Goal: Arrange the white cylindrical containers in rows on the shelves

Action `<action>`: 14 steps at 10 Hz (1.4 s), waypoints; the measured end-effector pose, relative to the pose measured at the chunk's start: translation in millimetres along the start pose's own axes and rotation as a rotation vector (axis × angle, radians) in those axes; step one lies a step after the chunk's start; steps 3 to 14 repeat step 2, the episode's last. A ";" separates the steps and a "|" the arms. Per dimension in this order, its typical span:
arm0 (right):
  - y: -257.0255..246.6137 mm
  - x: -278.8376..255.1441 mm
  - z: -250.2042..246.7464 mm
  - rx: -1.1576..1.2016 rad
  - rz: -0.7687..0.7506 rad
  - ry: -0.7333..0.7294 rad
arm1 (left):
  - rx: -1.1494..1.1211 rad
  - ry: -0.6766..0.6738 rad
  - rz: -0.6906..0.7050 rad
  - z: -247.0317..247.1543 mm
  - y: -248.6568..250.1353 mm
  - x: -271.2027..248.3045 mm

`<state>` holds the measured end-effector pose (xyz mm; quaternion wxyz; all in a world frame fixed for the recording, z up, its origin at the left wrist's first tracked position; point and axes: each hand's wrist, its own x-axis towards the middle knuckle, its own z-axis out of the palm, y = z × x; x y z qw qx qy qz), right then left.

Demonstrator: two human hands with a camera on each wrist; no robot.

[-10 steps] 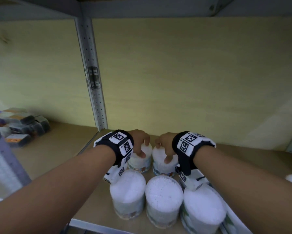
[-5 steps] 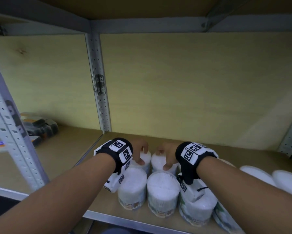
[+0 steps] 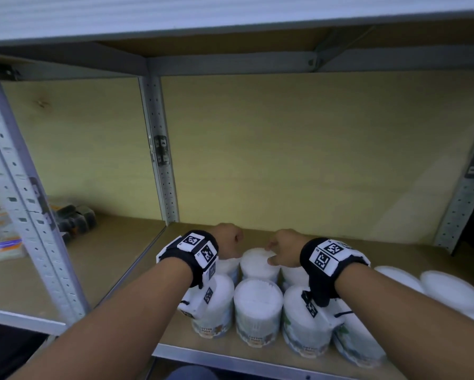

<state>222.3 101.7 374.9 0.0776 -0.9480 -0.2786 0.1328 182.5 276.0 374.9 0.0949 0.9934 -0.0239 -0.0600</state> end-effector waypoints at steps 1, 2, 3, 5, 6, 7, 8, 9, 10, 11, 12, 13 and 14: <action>13.9 -19.6 -1.5 0.009 0.025 0.036 | -0.025 -0.004 -0.014 1.0 16.9 -4.1; 28.9 -40.2 -0.9 0.014 0.047 0.078 | -0.051 0.032 0.019 0.9 37.5 -11.3; 28.9 -40.2 -0.9 0.014 0.047 0.078 | -0.051 0.032 0.019 0.9 37.5 -11.3; 28.9 -40.2 -0.9 0.014 0.047 0.078 | -0.051 0.032 0.019 0.9 37.5 -11.3; 28.9 -40.2 -0.9 0.014 0.047 0.078 | -0.051 0.032 0.019 0.9 37.5 -11.3; 28.9 -40.2 -0.9 0.014 0.047 0.078 | -0.051 0.032 0.019 0.9 37.5 -11.3; 28.9 -40.2 -0.9 0.014 0.047 0.078 | -0.051 0.032 0.019 0.9 37.5 -11.3; 28.9 -40.2 -0.9 0.014 0.047 0.078 | -0.051 0.032 0.019 0.9 37.5 -11.3; 28.9 -40.2 -0.9 0.014 0.047 0.078 | -0.051 0.032 0.019 0.9 37.5 -11.3; 28.9 -40.2 -0.9 0.014 0.047 0.078 | -0.051 0.032 0.019 0.9 37.5 -11.3; 28.9 -40.2 -0.9 0.014 0.047 0.078 | -0.051 0.032 0.019 0.9 37.5 -11.3; 28.9 -40.2 -0.9 0.014 0.047 0.078 | -0.051 0.032 0.019 0.9 37.5 -11.3; 28.9 -40.2 -0.9 0.014 0.047 0.078 | -0.051 0.032 0.019 0.9 37.5 -11.3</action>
